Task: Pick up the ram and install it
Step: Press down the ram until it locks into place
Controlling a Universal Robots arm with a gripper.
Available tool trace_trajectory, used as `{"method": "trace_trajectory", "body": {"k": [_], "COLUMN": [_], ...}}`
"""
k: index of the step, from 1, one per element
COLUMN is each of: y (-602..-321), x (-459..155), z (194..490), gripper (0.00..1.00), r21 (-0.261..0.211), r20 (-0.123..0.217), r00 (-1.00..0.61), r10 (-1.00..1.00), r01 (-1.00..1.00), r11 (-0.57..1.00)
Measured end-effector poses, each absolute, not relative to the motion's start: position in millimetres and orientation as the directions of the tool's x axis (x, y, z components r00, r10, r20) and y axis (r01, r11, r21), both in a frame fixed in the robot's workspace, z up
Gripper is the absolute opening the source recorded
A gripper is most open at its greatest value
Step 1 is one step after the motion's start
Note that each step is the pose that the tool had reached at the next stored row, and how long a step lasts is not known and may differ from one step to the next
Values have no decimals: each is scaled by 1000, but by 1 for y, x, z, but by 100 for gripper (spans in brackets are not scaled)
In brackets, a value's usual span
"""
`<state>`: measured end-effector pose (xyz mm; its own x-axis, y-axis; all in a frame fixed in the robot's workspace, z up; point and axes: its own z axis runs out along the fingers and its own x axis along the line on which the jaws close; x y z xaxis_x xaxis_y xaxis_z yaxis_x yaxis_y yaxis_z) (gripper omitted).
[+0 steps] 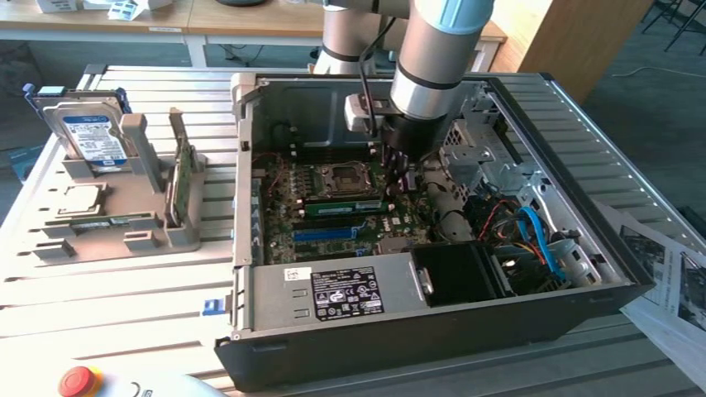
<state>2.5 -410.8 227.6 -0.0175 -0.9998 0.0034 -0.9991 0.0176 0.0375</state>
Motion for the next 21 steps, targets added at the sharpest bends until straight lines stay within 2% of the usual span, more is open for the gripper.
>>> {"method": "trace_trajectory", "body": {"k": [21], "y": [-411], "x": [2], "z": [225], "gripper": [10], "r21": [38], "r20": [3], "r00": [-17], "r10": [-1000], "r01": [-999], "r11": [18]}}
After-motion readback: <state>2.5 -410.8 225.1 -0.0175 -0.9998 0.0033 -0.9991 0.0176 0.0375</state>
